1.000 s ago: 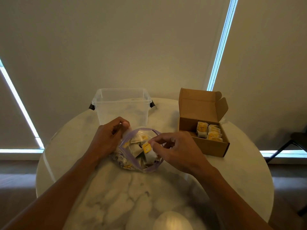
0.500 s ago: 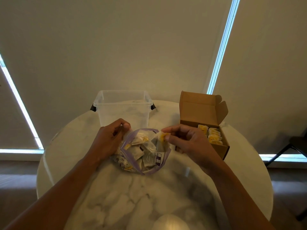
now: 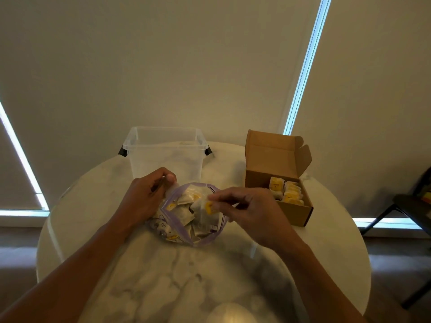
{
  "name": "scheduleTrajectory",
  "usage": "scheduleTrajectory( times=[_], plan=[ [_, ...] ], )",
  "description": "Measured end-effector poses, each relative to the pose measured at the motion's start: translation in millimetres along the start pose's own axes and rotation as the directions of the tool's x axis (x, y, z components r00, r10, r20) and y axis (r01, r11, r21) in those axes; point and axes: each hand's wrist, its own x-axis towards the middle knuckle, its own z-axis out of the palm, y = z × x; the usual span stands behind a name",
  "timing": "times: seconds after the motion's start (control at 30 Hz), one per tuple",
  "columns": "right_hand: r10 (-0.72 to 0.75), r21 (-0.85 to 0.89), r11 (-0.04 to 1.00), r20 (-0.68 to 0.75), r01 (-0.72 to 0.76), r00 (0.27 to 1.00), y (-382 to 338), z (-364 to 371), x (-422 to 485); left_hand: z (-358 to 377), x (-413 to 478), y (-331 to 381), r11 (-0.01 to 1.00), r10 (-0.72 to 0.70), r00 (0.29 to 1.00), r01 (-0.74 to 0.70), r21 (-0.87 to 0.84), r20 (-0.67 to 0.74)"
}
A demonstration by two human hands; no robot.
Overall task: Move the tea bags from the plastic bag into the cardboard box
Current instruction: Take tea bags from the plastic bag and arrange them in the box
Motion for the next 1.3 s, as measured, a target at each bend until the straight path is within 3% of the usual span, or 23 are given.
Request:
scheduleTrajectory(
  times=[0.1,0.27,0.37,0.5,0.67,0.87,1.07,1.3],
  plan=[
    [-0.063,-0.07,0.996,-0.023,0.061,0.998,0.5,9.1,3.5,0.2,0.4,-3.3,1.0,-0.007,1.0,0.007,0.008,0.001],
    [-0.009,0.052,0.998,-0.143,0.017,0.99,-1.8,-15.9,-1.7,0.2,0.4,-2.2,1.0,-0.018,1.0,0.018,0.013,-0.001],
    [0.048,0.146,0.989,-0.319,-0.001,0.947,-3.1,-55.1,-5.5,-1.1,-0.9,-0.3,1.0,-0.013,1.0,0.013,0.01,0.013],
    [0.064,-0.023,0.996,-0.46,-0.083,0.885,20.7,-113.4,1.1,-0.9,0.5,0.2,1.0,0.001,1.0,-0.002,0.015,0.015],
    [0.169,-0.25,0.93,-0.357,-0.268,0.919,63.0,-129.3,22.8,0.3,0.6,-0.5,1.0,-0.004,1.0,0.004,0.018,0.008],
    [0.212,-0.41,0.869,-0.195,-0.276,0.958,80.6,-116.5,42.0,0.0,0.4,1.6,1.0,-0.011,1.0,0.011,0.013,-0.006],
    [0.292,-0.464,0.823,-0.15,-0.328,0.945,97.6,-110.2,50.1,0.2,1.3,-0.9,0.999,0.004,1.0,-0.005,0.034,0.008],
    [0.366,-0.412,0.817,-0.169,-0.403,0.915,97.7,-119.6,53.9,-0.3,0.0,1.9,1.0,0.0,1.0,0.0,0.012,0.004]
  ],
)
